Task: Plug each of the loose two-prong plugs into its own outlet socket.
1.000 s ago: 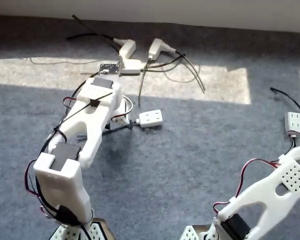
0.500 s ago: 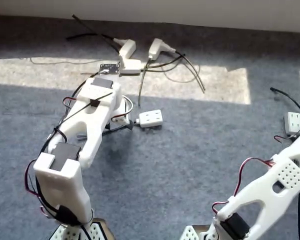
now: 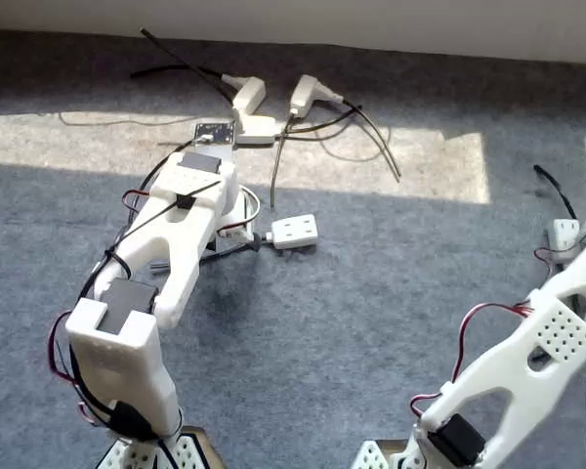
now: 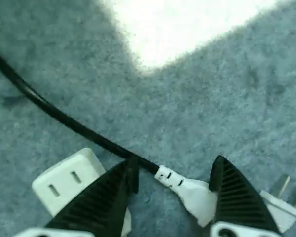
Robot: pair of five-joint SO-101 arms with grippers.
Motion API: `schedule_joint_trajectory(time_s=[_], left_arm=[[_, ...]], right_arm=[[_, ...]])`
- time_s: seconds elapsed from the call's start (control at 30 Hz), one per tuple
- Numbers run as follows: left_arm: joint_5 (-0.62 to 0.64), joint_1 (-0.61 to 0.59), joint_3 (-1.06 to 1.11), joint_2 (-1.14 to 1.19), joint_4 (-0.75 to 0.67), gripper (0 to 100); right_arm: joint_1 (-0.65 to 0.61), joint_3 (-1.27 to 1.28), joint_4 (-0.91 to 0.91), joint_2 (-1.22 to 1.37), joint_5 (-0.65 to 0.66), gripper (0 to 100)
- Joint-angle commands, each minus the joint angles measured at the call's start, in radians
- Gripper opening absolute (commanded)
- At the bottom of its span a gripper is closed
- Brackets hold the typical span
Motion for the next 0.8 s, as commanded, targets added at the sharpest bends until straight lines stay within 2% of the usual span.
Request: schedule_joint_trajectory(time_s=[0.0,0.2,0.3,0.47,0.63,0.77], left_arm=[[0.005,0.016,-0.004,-0.038,-0.011,26],[0.005,0.016,-0.004,-0.038,-0.011,26],[0.005,0.016,-0.004,-0.038,-0.011,26],[0.005,0.016,-0.004,-0.038,-0.011,26],[0.005,0.016,-0.004,-0.038,-0.011,26],[0.005,0.016,-0.004,-0.038,-0.011,26]], right_arm=[[-0.058,-0.048,0.140,-0.120,0.037,24.2],[-0.041,-0.048,0.142,-0.196,0.055,24.2],[-0.030,-0.048,0.117,-0.205,0.201,24.2],[0.021,-0.039,-0.056,-0.145,0.433,24.2],[0.065,-0.042,-0.143,-0.033,0.560,23.9],[0.074,-0.039,-0.124,0.035,0.586,23.8]])
